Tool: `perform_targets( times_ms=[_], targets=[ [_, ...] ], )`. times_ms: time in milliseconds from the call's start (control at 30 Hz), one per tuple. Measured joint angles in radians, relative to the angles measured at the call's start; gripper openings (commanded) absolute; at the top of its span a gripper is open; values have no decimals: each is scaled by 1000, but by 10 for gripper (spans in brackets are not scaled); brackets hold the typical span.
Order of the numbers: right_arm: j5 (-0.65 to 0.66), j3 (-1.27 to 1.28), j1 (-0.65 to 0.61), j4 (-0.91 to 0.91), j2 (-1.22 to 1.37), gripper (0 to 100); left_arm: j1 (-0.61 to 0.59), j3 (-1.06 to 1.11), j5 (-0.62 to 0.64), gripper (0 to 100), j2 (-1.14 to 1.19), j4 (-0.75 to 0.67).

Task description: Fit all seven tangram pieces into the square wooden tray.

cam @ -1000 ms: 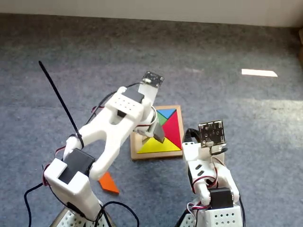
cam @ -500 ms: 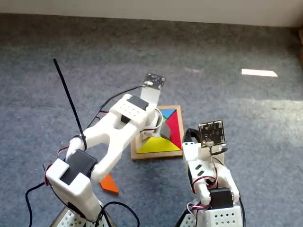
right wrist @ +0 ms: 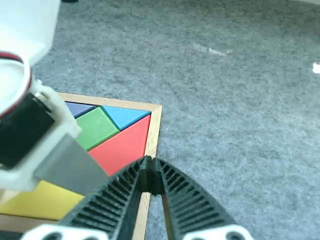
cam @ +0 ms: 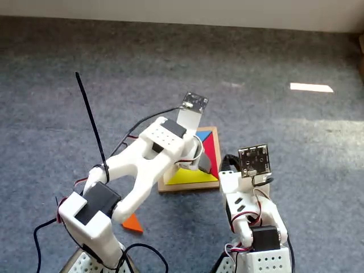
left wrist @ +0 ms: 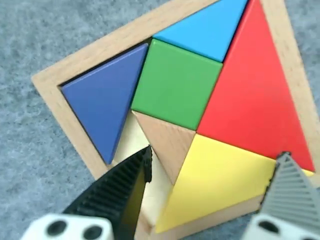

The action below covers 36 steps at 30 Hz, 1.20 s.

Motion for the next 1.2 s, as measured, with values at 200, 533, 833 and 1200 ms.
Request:
perform_targets(
  times_ms=[200,533,833,1200],
  targets=[
    [0,0,0,0,0,20,0,0,0,358,0,0],
    [0,0,0,0,0,20,6,2,-3,358,-126,123],
    [0,0,0,0,0,20,-97,218,-58,357,-431,180],
    [0,0,0,0,0,20,-302,548,-110,280,-931,313]
  ],
)
